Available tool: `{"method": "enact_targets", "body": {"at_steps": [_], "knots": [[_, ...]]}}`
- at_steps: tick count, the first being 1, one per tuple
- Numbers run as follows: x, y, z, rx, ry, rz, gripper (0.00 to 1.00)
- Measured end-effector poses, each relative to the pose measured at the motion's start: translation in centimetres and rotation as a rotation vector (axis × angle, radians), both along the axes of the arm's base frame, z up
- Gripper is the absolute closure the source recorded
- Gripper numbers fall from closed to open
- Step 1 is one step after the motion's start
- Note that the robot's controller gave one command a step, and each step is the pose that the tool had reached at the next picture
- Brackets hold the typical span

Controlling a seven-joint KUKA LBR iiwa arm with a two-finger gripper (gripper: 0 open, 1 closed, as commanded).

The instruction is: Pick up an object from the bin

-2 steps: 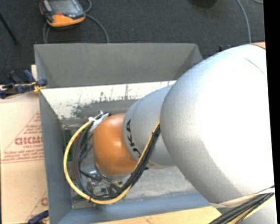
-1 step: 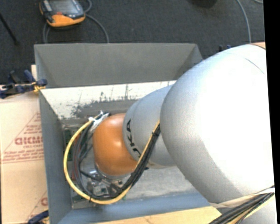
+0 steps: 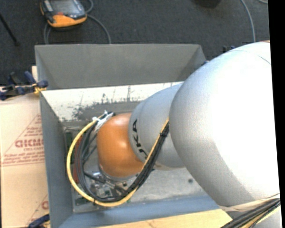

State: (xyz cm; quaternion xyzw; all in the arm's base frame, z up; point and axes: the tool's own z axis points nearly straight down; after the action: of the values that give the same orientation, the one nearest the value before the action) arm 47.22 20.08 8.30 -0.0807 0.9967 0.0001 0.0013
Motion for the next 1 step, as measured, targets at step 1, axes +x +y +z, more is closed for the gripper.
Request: {"method": "enact_targets", "body": {"at_steps": [1], "knots": [[1.83, 0.75, 5.99, -0.001, 0.006, 0.013, 1.00]]}}
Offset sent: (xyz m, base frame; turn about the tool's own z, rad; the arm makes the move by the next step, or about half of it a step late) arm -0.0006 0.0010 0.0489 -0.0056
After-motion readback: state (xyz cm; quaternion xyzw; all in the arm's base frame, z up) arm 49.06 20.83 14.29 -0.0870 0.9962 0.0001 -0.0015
